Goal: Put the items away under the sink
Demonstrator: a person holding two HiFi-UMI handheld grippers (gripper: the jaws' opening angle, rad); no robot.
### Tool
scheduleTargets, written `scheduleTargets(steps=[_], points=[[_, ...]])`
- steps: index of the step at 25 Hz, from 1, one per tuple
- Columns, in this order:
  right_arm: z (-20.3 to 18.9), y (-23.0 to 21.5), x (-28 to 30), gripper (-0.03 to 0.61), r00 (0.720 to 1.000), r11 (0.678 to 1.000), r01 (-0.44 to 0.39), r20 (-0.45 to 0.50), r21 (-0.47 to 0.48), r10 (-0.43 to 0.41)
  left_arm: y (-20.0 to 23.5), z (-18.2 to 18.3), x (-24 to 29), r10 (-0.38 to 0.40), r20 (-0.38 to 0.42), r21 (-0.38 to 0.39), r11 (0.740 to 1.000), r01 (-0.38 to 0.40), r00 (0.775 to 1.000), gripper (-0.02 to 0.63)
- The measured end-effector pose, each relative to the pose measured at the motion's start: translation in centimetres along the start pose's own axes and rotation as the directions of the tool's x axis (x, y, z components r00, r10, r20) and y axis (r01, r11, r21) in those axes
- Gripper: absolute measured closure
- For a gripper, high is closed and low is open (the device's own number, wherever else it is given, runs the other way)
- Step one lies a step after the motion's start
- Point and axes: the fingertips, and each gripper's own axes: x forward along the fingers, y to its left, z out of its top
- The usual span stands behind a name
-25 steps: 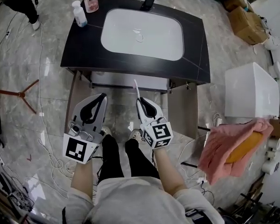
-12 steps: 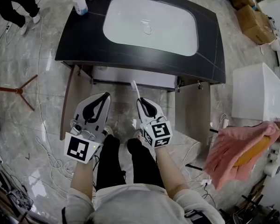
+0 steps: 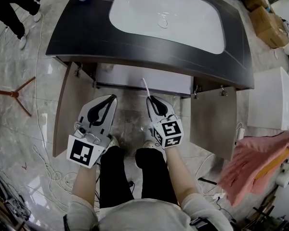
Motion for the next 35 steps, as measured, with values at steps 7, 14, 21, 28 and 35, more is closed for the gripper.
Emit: scheduleTargets(steps=[7, 14, 21, 28, 35], points=[[-5.0, -3.0, 4.6, 0.534, 0.999, 0.999, -0.003, 0.033, -0.035, 0.004, 1.3, -7.7, 0.9, 0.022, 0.001, 0.043, 0.999, -0.022, 1.0, 0.607], [-10.0, -5.7, 10.5, 0.535, 0.997, 0.996, -0.024, 0.076, -0.091, 0.031, 2.9, -16.3, 2.3, 0.035, 0.012, 0.083, 0.996, -0.036, 0.999, 0.607], [-13.6, -6.6, 16.8, 0.535, 0.98, 0.988, -0.092, 0.164, -0.127, 0.112, 4.5, -24.0, 3.2, 0.038, 0.039, 0.135, 0.99, -0.043, 0.999, 0.607], [-14.9, -4.6, 21.1, 0.535, 0.947, 0.972, -0.181, 0.239, -0.149, 0.213, 5.6, -28.0, 2.7, 0.051, 0.045, 0.184, 0.981, -0.059, 0.998, 0.607], [-12.3, -2.8, 23.5, 0.535, 0.889, 0.957, -0.26, 0.356, -0.127, 0.289, 6.0, -28.6, 2.3, 0.077, 0.06, 0.183, 0.979, -0.087, 0.995, 0.607]])
